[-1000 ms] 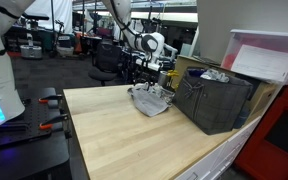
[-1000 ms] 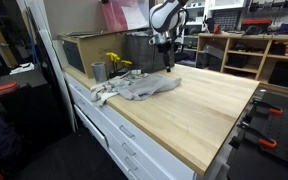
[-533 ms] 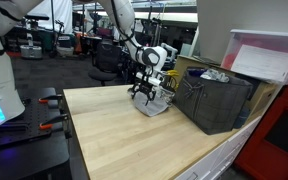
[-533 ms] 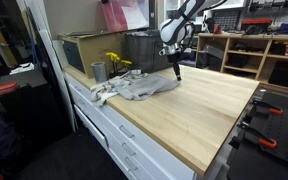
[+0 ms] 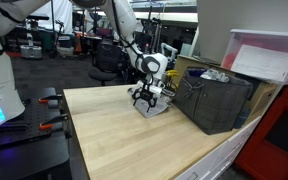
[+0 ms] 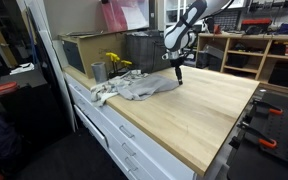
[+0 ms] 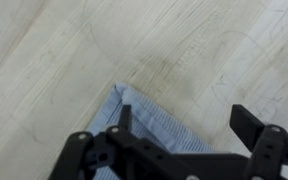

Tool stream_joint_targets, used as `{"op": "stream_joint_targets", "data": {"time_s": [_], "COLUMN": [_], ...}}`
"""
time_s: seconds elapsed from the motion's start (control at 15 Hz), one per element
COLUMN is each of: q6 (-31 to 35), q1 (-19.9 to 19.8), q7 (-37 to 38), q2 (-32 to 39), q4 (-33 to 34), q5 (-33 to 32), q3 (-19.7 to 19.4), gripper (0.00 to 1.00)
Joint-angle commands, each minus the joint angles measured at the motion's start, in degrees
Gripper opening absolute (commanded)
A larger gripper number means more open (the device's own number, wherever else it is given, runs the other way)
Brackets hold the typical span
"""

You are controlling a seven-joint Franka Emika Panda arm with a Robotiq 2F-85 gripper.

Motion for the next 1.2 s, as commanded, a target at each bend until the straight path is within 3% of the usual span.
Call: {"op": "stream_joint_targets", "data": {"time_s": [0.0,0.27,0.33,0.4,1.0,1.13], "q6": [3.9,5.3,4.9,4.5,4.4,4.5], "q1": [-1.2,-1.3,-1.2,-1.3,-0.9,-1.3], "q7": [-3.1,-7.2,-8.1,-9.3,-11.2,-11.8], "q2": [-2.5,-2.5,-2.3,-2.0,-3.7,-5.0], "q4": [-1.5,-1.3,-1.4,-1.8,-6.4,-7.5], "q5": [0.7,0.7,0.5,0.8,-0.2,-0.7], "q3": [1.4,2.5,2.6,2.9,1.5,0.8], "gripper": [1.0,1.0,0.75,0.74,0.05,0.0]}}
